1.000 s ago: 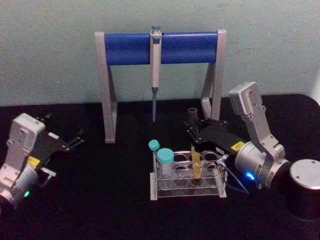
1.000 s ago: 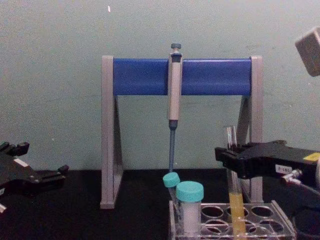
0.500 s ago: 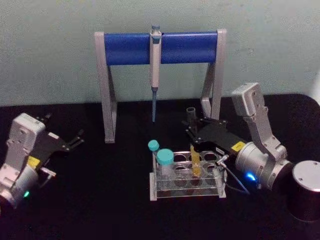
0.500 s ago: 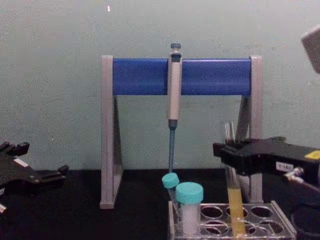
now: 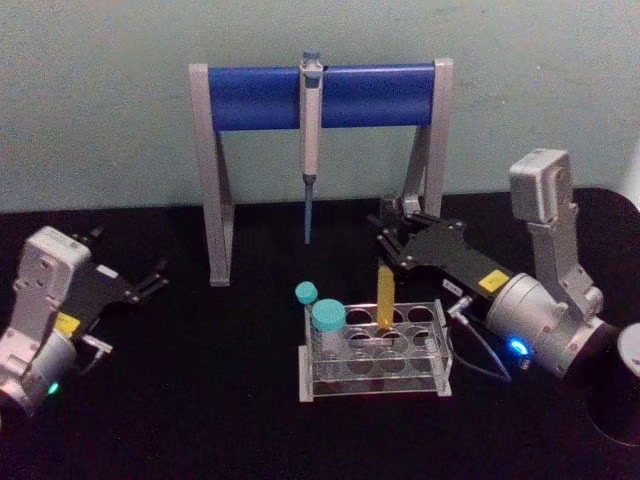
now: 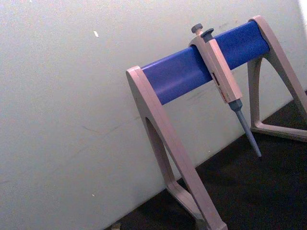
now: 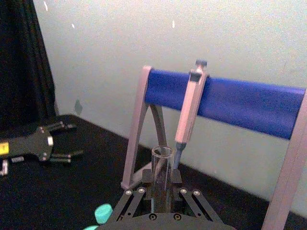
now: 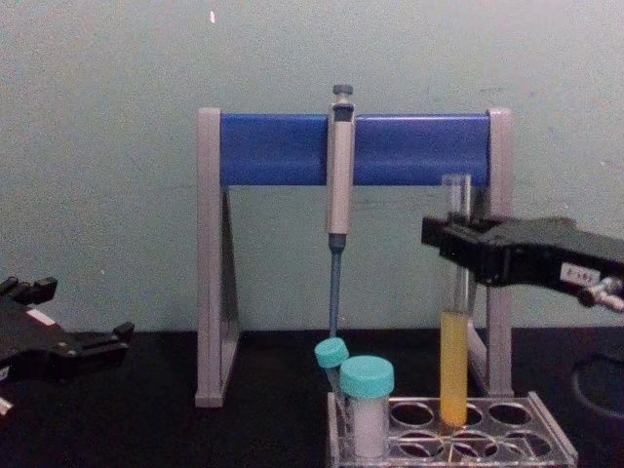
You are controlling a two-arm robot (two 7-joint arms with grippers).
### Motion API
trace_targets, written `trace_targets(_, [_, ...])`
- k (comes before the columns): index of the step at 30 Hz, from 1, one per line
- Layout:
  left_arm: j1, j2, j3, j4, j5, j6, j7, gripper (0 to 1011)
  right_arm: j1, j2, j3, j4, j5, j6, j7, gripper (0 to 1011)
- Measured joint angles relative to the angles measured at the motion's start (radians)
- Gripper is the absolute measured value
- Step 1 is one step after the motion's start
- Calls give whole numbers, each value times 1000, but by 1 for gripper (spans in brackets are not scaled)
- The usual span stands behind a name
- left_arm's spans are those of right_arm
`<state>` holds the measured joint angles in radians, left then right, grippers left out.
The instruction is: Pick up the test tube from the test tube rack, shake it, then place it back into the test tube rack.
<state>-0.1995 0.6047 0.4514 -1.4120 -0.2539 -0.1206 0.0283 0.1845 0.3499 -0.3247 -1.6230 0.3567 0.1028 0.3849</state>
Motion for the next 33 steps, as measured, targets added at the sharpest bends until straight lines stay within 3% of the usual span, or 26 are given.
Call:
trace_targets(14, [0, 0, 0, 0, 0, 0, 0, 1001, -39, 24, 29, -54, 44, -147, 6, 240])
trace_targets(26, [0, 0, 0, 0, 0, 0, 0, 1001, -12, 1, 17, -19, -11, -154, -34, 240])
trace_targets(33, [0, 0, 0, 0, 0, 0, 0, 1001, 7, 6, 9, 0, 34, -154, 35, 240])
